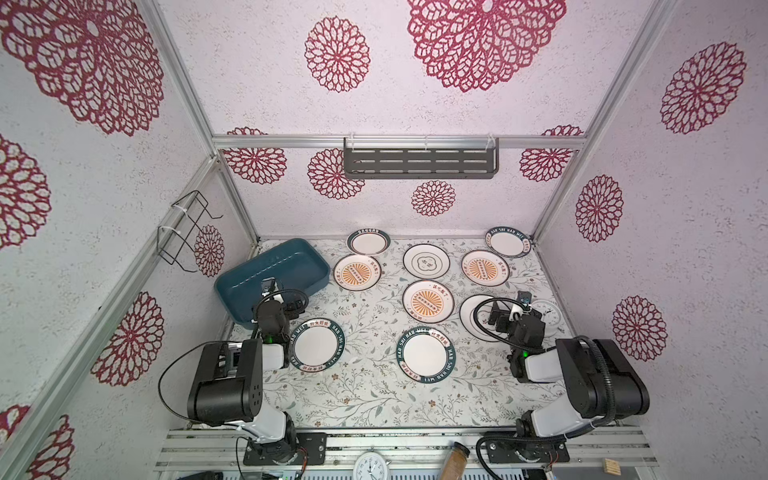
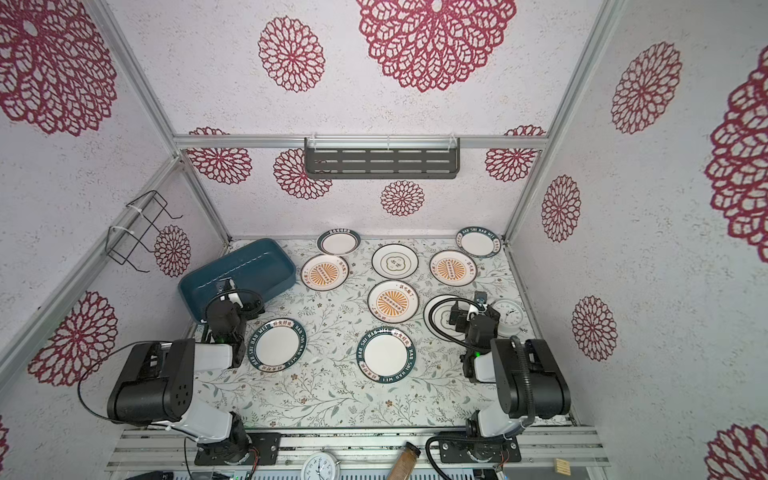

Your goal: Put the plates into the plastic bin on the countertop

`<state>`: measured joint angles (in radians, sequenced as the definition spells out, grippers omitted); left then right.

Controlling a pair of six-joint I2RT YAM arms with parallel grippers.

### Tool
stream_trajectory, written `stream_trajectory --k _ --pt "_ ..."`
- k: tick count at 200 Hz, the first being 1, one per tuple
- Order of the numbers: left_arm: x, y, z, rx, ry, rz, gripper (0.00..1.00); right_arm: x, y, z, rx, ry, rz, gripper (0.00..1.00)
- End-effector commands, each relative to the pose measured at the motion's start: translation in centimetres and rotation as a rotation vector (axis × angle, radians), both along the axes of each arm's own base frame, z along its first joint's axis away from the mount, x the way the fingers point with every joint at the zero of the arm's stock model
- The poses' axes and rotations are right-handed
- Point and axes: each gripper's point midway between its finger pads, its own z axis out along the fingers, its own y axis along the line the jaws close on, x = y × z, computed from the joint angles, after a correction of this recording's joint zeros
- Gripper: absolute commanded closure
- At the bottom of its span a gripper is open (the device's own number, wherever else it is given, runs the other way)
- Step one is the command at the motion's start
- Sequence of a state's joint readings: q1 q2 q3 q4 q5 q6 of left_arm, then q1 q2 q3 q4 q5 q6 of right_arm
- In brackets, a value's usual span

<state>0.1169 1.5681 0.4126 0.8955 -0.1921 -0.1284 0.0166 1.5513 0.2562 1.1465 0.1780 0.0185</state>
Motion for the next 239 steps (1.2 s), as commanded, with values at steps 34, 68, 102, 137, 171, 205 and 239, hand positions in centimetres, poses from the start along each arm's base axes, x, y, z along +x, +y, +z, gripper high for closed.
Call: stream_trajectory --k 34,68,102,137,171,205,239 --pt "0.24 0.17 0.70 0.006 -0.018 -0.001 0.03 0.48 0.19 1.73 0.005 -0.061 0.010 0.01" --pt "0.20 0.17 0.63 0.005 -0.016 0.000 0.03 0.45 0.22 1.68 0.005 -0.059 0.011 0.01" --pt "0.23 0.14 0.68 0.006 -0.017 -0.001 0.03 0.44 0.18 1.68 0.005 -0.059 0.010 0.01" --pt "0.19 0.17 0.64 0.006 -0.017 0.000 0.03 0.45 0.21 1.71 0.005 -0.061 0.011 0.01" --pt "0.19 0.15 0.63 0.006 -0.017 -0.001 0.03 0.46 0.21 1.72 0.005 -0.061 0.011 0.01" --pt "0.21 0.14 0.74 0.007 -0.020 -0.001 0.03 0.46 0.21 1.66 0.006 -0.058 0.011 0.01" --pt "0.24 -0.41 1.47 0.019 -0.022 -0.021 0.03 0.23 0.04 2.43 0.008 -0.074 0.001 0.01"
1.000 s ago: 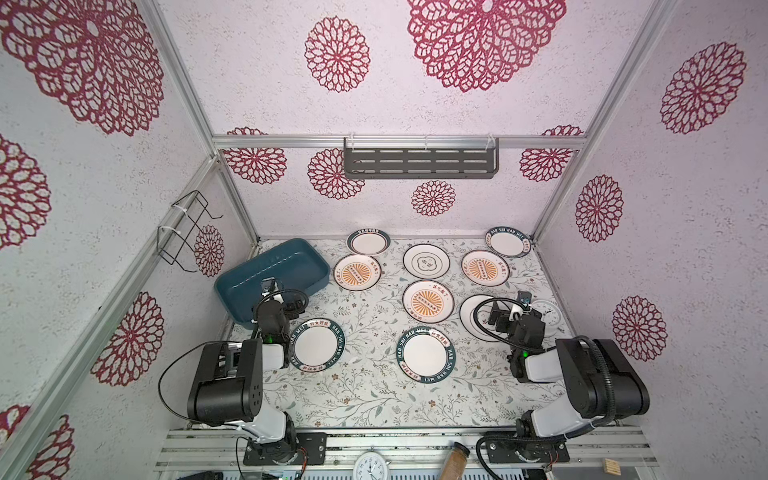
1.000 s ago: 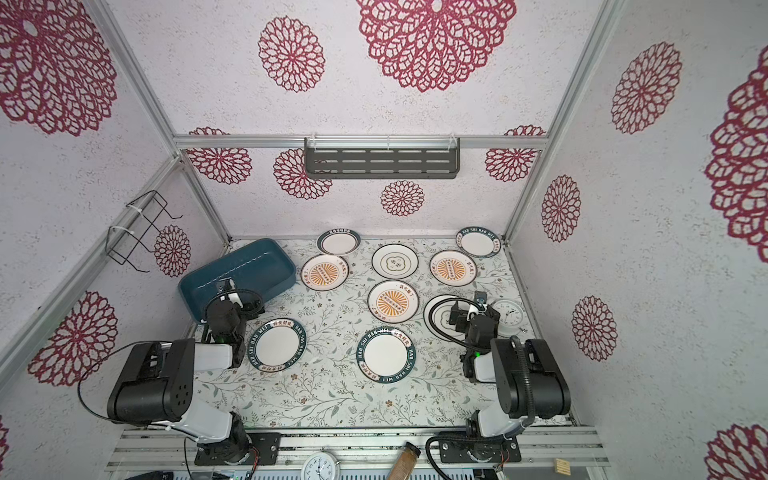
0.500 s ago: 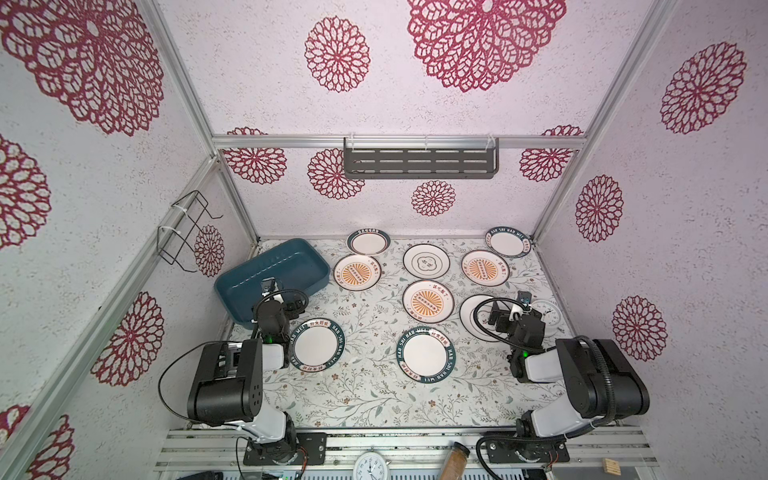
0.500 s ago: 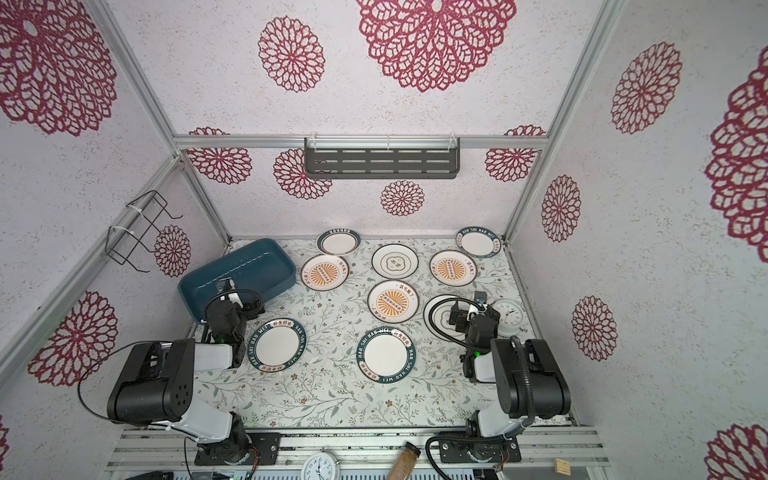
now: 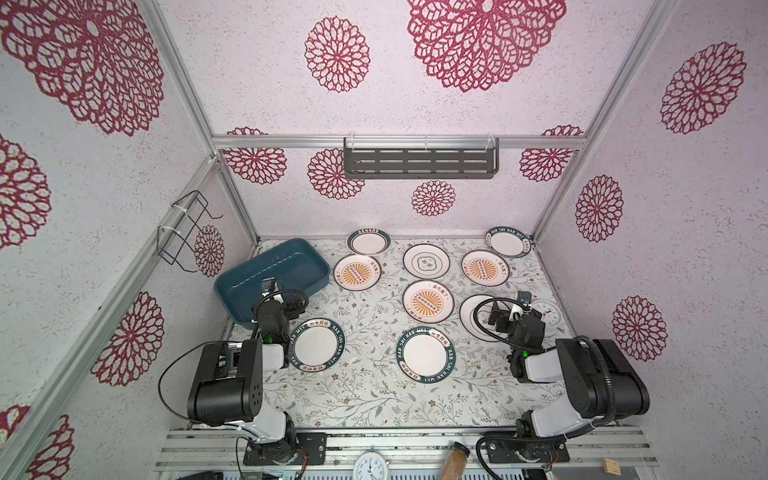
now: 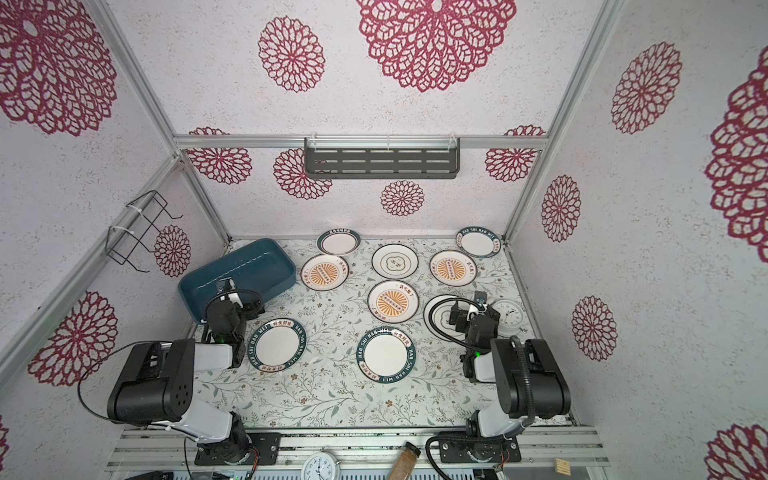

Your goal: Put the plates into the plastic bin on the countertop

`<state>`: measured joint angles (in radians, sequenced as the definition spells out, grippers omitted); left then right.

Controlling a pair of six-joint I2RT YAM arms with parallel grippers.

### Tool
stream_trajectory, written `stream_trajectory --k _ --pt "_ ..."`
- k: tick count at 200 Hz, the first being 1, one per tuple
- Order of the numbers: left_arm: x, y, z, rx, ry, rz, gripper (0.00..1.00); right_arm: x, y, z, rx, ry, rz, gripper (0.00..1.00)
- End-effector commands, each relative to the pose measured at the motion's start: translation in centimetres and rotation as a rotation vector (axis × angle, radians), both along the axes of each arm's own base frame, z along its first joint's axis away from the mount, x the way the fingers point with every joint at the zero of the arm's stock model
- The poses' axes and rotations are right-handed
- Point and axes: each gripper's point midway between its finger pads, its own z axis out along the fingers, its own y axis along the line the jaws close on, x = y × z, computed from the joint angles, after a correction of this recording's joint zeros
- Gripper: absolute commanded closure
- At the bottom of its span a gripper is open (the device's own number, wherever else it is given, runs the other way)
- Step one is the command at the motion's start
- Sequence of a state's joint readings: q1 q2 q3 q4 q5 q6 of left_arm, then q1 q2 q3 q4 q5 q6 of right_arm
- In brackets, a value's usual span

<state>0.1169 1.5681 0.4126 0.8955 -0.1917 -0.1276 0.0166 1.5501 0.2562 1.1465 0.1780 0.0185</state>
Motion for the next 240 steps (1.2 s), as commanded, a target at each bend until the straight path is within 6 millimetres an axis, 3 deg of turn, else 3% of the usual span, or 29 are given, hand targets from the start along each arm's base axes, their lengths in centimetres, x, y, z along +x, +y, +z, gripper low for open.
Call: stream_trajectory --k 1,26,58,90,114,150,179,189,200,227,240 --pt "0.2 -0.5 1.5 0.021 -0.020 -0.022 0.03 0.2 0.0 2.4 0.008 -0.073 0.000 0.01" --pt "0.2 -1.8 4.6 0.054 0.008 -0.049 0.03 0.1 0.1 4.6 0.007 -0.062 0.003 0.01" --pt "-0.1 -4.2 10.8 -0.055 -0.028 -0.077 0.03 0.1 1.3 8.2 0.150 -0.015 0.037 0.01" --pt "-0.6 -9.3 16.4 -0.292 -0.093 -0.195 0.03 -0.7 5.0 12.7 0.375 0.001 0.162 0.01" --pt "-1.1 -13.4 18.6 -0.466 -0.103 -0.310 0.03 -1.9 7.4 14.8 0.501 -0.004 0.209 0.01" --pt "-1.9 -19.1 19.7 -0.730 -0.131 -0.429 0.03 -3.7 14.1 15.7 0.780 0.025 0.360 0.01" --pt "-2.7 -25.1 18.8 -0.916 -0.120 -0.525 0.03 -4.7 20.1 15.7 0.886 0.102 0.512 0.01" --pt "-3.1 -26.8 18.3 -0.933 -0.102 -0.536 0.03 -4.8 21.2 15.8 0.889 0.125 0.540 0.01" --pt "-3.7 -27.9 18.0 -0.915 -0.095 -0.529 0.03 -5.1 22.1 16.0 0.875 0.138 0.547 0.01" --pt "-4.5 -28.1 18.8 -0.934 -0.153 -0.545 0.03 -6.2 22.4 17.9 0.861 0.045 0.555 0.01" --pt "-4.3 -27.5 17.4 -0.979 -0.128 -0.505 0.03 -6.6 21.5 18.0 0.880 0.015 0.525 0.01"
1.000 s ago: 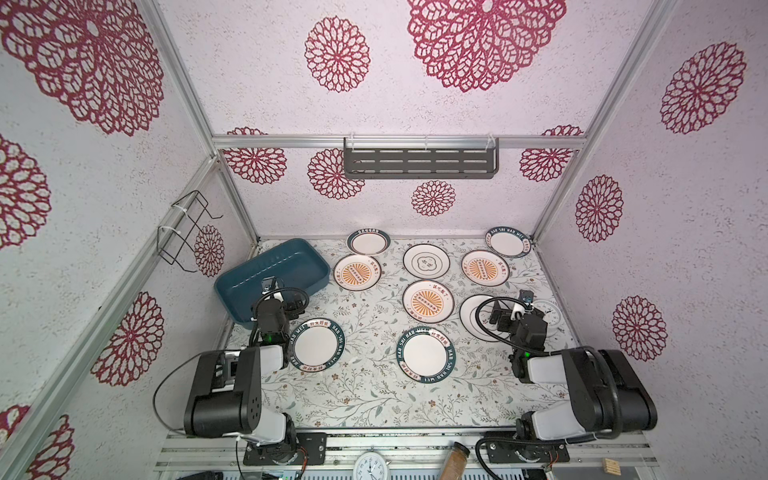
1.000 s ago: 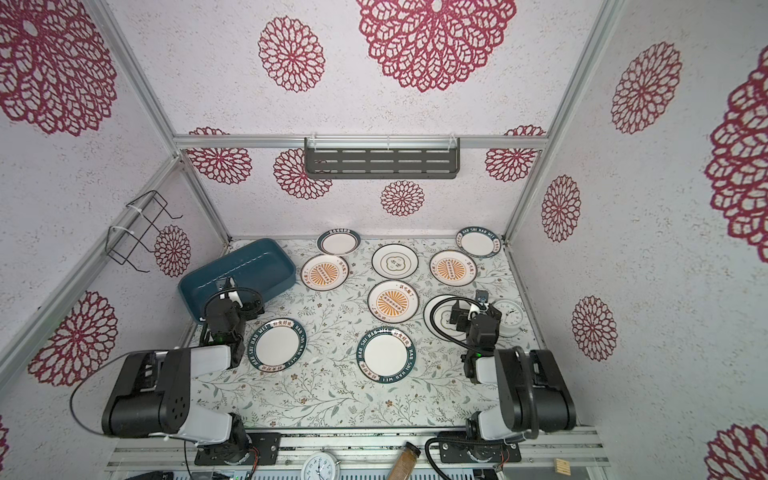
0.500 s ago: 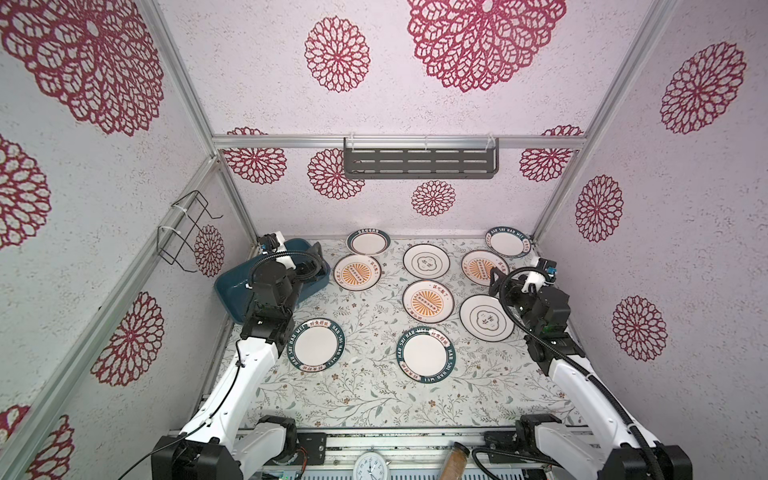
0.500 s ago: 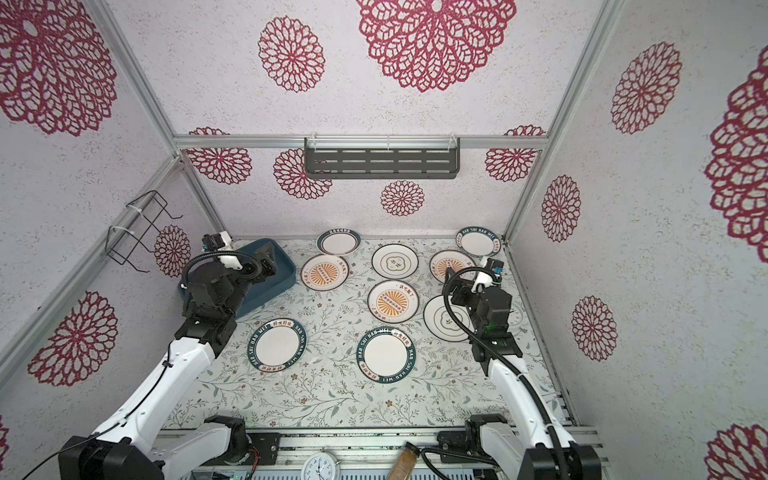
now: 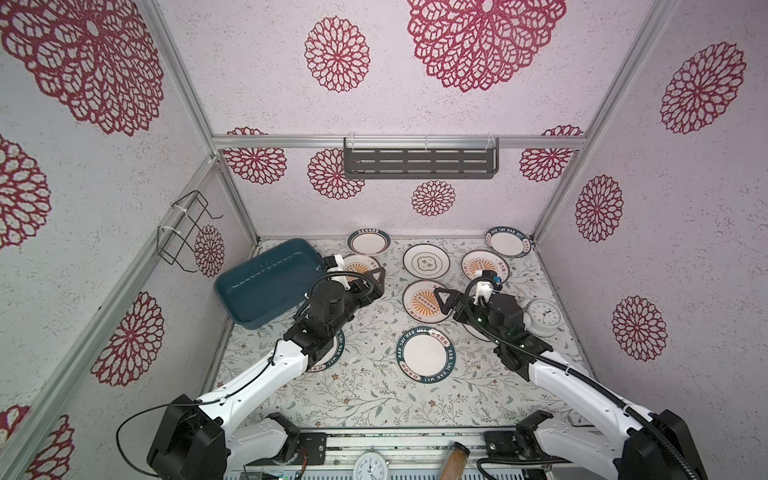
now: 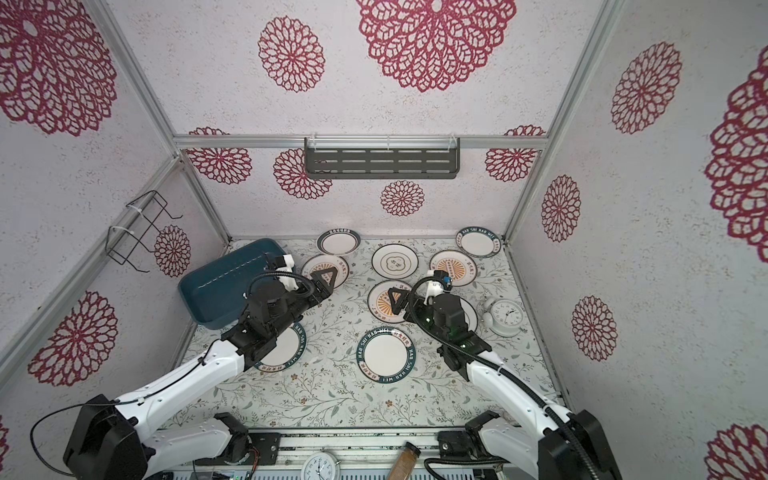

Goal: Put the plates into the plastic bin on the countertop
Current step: 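Move both grippers toward the green-rimmed 'HAO SHI HAO WEI' plate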

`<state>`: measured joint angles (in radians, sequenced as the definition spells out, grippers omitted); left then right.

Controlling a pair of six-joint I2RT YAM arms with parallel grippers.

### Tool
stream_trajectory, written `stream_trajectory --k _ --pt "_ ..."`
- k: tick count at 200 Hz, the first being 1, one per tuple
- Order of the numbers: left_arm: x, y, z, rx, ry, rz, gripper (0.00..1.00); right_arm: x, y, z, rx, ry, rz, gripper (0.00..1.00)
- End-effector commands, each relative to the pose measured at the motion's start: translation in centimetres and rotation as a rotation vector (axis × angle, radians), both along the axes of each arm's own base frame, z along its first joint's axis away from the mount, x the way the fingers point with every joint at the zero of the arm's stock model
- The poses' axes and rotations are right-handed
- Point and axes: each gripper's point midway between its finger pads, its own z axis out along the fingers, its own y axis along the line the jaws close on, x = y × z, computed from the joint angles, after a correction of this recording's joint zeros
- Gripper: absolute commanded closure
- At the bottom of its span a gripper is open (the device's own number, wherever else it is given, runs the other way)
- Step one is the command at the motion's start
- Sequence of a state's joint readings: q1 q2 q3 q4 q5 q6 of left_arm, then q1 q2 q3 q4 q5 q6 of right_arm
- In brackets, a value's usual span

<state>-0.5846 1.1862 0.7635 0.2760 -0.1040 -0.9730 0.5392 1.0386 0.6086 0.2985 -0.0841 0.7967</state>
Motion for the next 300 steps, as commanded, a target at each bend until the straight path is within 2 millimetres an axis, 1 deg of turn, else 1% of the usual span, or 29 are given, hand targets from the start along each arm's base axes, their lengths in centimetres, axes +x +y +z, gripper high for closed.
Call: stream_trajectory --k 1,13,28,40,46,59,70,77,95,105,117,124,142,163,188,203,220,243,266,277,287,300 --pt "0.5 1.8 1.1 -0.118 -0.027 0.083 0.03 -0.3 -1.3 4.2 0.104 -0.109 -0.080 0.01" --pt "0.9 1.6 0.8 -0.154 -0.034 0.035 0.03 -0.2 -2.0 3.2 0.112 -0.079 -0.114 0.01" --pt "1.8 1.2 0.6 -0.169 -0.010 -0.048 0.03 0.5 -2.1 1.7 0.076 -0.023 -0.135 0.01" --pt "2.3 0.7 -0.1 -0.155 0.041 -0.098 0.03 1.1 -1.5 0.5 0.032 0.032 -0.121 0.01" --pt "2.4 0.4 -0.3 -0.147 0.052 -0.115 0.03 1.2 -1.0 0.3 0.015 0.041 -0.101 0.01" --pt "2.6 -0.2 -0.8 -0.118 0.063 -0.139 0.03 1.3 0.1 -0.6 -0.023 0.058 -0.040 0.01" --pt "2.7 -0.7 -1.4 -0.083 0.087 -0.171 0.03 1.2 0.4 -1.8 -0.069 0.084 -0.005 0.01" --pt "2.8 -1.1 -2.3 -0.036 0.120 -0.191 0.03 1.1 0.3 -2.5 -0.101 0.108 0.016 0.01" --pt "2.7 -2.2 -3.9 0.086 0.182 -0.261 0.03 0.2 -0.4 -4.9 -0.173 0.203 0.078 0.01" --pt "2.5 -2.7 -5.0 0.154 0.203 -0.279 0.03 -0.4 -0.7 -6.1 -0.171 0.250 0.107 0.01" --pt "2.1 -3.7 -5.7 0.213 0.188 -0.318 0.03 -1.3 -0.9 -7.4 -0.133 0.303 0.162 0.02" --pt "1.8 -4.3 -6.1 0.227 0.186 -0.353 0.03 -2.0 -1.1 -8.3 -0.107 0.340 0.193 0.05" --pt "1.2 -6.1 -7.1 0.233 0.202 -0.444 0.03 -3.9 -1.3 -10.7 -0.093 0.419 0.232 0.07" --pt "0.7 -7.4 -8.8 0.252 0.240 -0.504 0.03 -5.9 -1.6 -12.8 -0.097 0.476 0.254 0.07" --pt "0.1 -8.0 -10.1 0.272 0.266 -0.538 0.03 -7.5 -2.3 -14.7 -0.114 0.522 0.249 0.08" --pt "0.0 -8.1 -10.6 0.275 0.277 -0.546 0.03 -8.3 -2.4 -16.0 -0.112 0.558 0.261 0.09" --pt "-0.1 -8.3 -11.0 0.275 0.289 -0.554 0.03 -8.5 -2.5 -17.0 -0.111 0.576 0.254 0.11" --pt "-0.2 -8.2 -11.4 0.279 0.295 -0.544 0.03 -8.9 -3.1 -18.5 -0.153 0.603 0.243 0.12" --pt "-0.1 -8.1 -11.4 0.278 0.293 -0.534 0.03 -9.3 -3.2 -19.7 -0.163 0.643 0.255 0.18" --pt "-0.1 -8.1 -11.4 0.274 0.293 -0.529 0.03 -9.4 -3.0 -20.1 -0.158 0.655 0.266 0.22" --pt "-0.2 -8.0 -11.4 0.271 0.291 -0.526 0.03 -9.4 -2.9 -20.4 -0.151 0.665 0.270 0.24" --pt "-0.3 -7.9 -11.6 0.270 0.294 -0.519 0.03 -9.4 -2.7 -20.7 -0.139 0.670 0.280 0.30"
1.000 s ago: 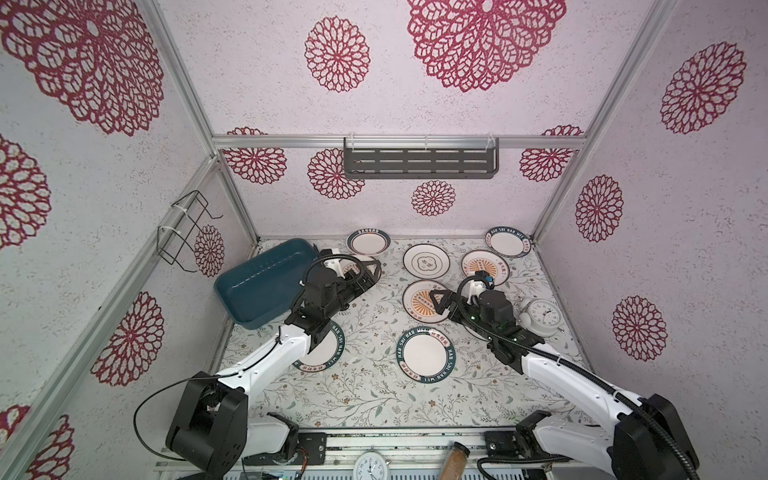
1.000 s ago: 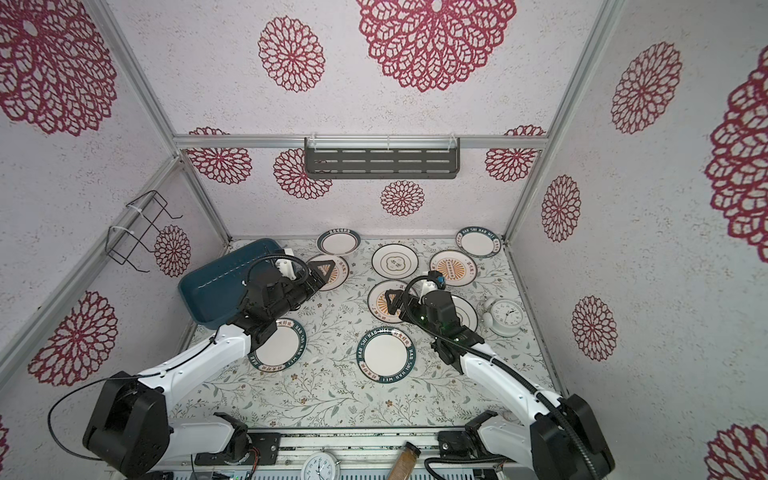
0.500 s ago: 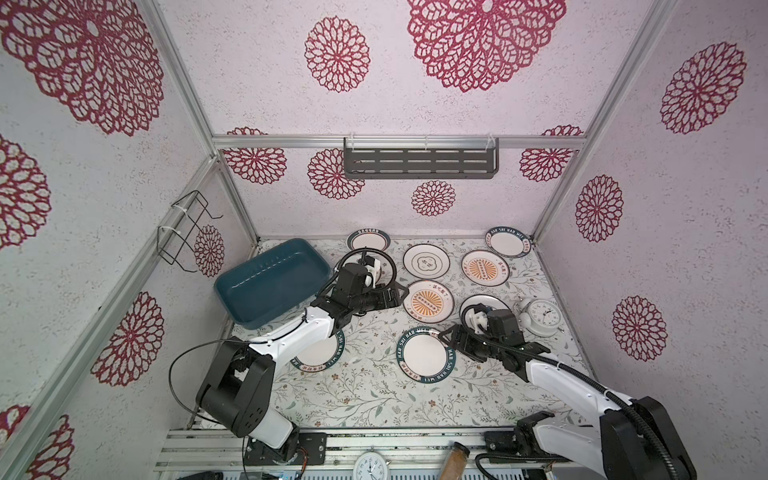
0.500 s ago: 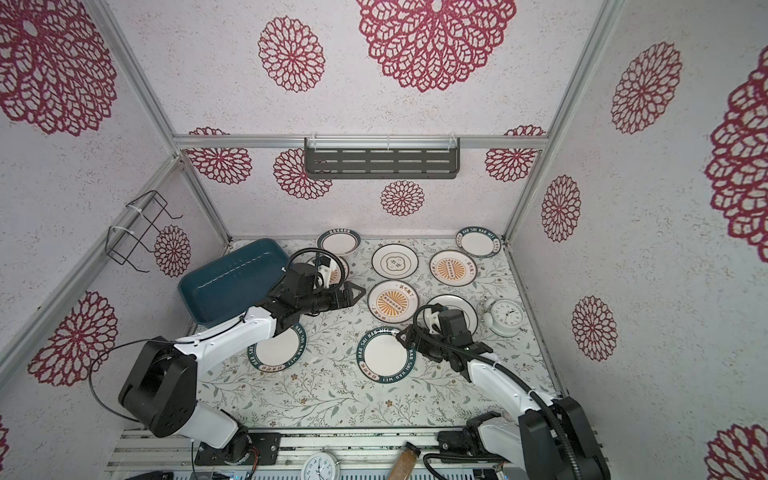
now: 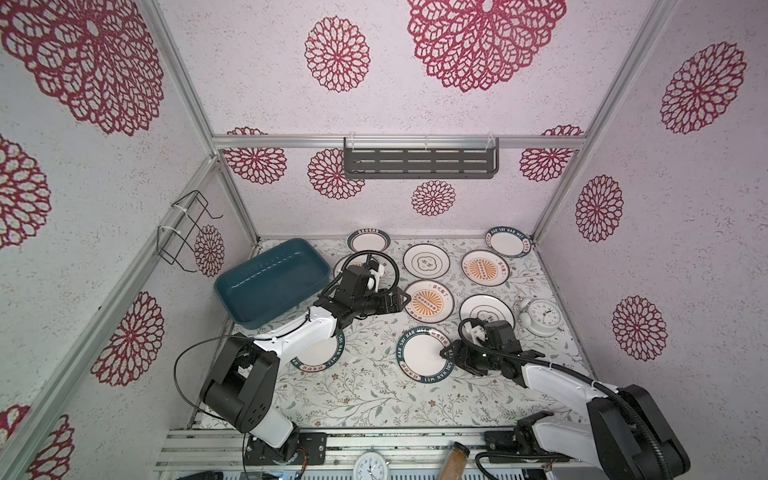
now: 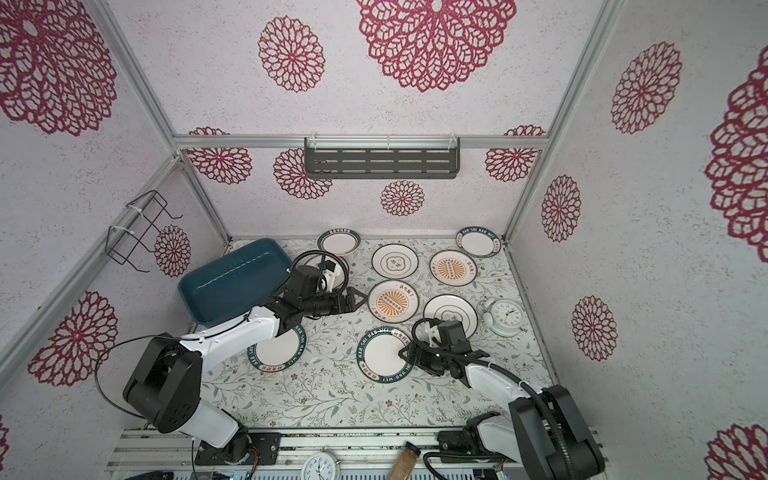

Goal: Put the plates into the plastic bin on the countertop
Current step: 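Move both grippers toward the green-rimmed 'HAO SHI HAO WEI' plate, then lift the plate rim with the right gripper while the left grasps it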

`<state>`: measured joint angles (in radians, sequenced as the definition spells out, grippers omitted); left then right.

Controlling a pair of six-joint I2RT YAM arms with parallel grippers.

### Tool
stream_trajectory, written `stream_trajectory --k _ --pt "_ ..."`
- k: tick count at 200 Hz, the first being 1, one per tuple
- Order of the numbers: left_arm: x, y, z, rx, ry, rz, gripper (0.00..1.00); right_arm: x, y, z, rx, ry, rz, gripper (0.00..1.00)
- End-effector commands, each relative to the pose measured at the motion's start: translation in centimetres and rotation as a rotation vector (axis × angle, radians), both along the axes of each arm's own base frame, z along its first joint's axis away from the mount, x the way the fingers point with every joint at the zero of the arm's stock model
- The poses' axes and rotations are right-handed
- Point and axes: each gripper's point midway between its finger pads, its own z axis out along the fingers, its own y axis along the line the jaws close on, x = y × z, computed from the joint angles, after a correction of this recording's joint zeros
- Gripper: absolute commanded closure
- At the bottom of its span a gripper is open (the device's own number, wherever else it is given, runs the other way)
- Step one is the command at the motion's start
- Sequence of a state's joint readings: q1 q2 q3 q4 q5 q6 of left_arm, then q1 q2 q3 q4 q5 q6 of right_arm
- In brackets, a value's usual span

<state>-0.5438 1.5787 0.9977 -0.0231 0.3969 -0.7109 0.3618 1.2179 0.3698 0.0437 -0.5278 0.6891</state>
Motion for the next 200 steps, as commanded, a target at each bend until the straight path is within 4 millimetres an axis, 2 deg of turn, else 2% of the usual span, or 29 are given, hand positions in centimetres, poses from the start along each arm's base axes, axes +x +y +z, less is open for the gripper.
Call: stream_trajectory --k 1,13,33,46,62,97,117,126,147,175,200 --pt "-0.1 0.0 0.0 -0.002 -0.016 0.005 0.03 -0.5 0.0 -1.4 -0.007 0.042 0.015 0.31" --pt "-0.1 0.0 -0.1 -0.005 -0.016 0.011 0.03 -0.6 0.2 -1.7 0.002 0.054 0.020 0.38" --pt "0.0 -0.2 0.0 -0.015 -0.017 0.004 0.03 -0.9 0.2 -2.5 0.006 0.079 0.024 0.43" --pt "0.0 -0.3 0.1 -0.017 -0.015 0.002 0.03 -1.0 0.2 -3.0 0.002 0.087 0.019 0.50" --pt "0.0 -0.3 0.1 -0.016 -0.015 0.004 0.03 -1.0 0.2 -3.4 0.001 0.099 0.024 0.65" --pt "0.1 -0.2 0.2 -0.015 -0.015 0.010 0.03 -1.0 0.1 -3.8 -0.007 0.115 0.008 0.87" --pt "0.2 -0.1 0.2 -0.010 -0.014 0.018 0.03 -0.9 -0.2 -3.9 -0.025 0.134 -0.012 0.91" --pt "0.4 0.0 0.3 -0.003 -0.015 0.023 0.03 -0.7 -0.4 -3.8 -0.035 0.151 -0.029 0.96" --pt "0.7 0.5 0.5 0.007 -0.008 0.032 0.03 0.8 0.4 -1.7 -0.007 0.144 -0.028 1.00" --pt "1.4 2.1 2.0 -0.014 -0.027 0.061 0.03 3.7 1.9 4.0 0.048 0.024 0.007 1.00" --pt "2.2 4.6 3.9 -0.029 -0.067 0.118 0.02 5.4 1.6 8.3 0.026 -0.092 0.019 1.00"
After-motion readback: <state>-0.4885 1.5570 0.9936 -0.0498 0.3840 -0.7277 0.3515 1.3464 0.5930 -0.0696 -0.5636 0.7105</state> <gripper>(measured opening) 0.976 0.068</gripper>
